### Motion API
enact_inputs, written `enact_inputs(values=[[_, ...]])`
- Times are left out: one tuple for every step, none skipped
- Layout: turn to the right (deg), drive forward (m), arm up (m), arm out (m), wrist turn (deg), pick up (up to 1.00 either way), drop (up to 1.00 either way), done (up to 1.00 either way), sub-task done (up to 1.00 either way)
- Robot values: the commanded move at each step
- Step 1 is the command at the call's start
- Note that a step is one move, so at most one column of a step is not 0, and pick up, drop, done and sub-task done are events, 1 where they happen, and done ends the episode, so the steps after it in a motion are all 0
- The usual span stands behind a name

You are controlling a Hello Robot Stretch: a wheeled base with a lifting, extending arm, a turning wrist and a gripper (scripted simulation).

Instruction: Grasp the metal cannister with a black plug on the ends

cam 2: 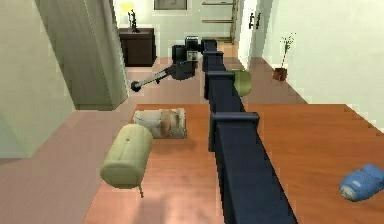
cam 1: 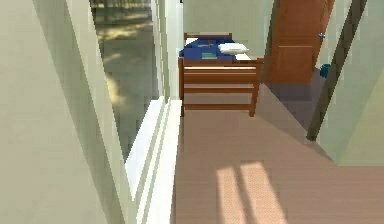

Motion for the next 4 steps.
enact_inputs(values=[[0.0,0.00,0.00,0.00,27.0,0.00,0.00,0.00,0.00],[0.0,0.00,-0.28,0.00,0.0,0.00,0.00,0.00,0.00],[0.0,0.00,0.00,0.00,0.0,1.00,0.00,0.00,0.00],[0.0,0.00,0.10,0.00,0.0,0.00,0.00,0.00,0.00]])
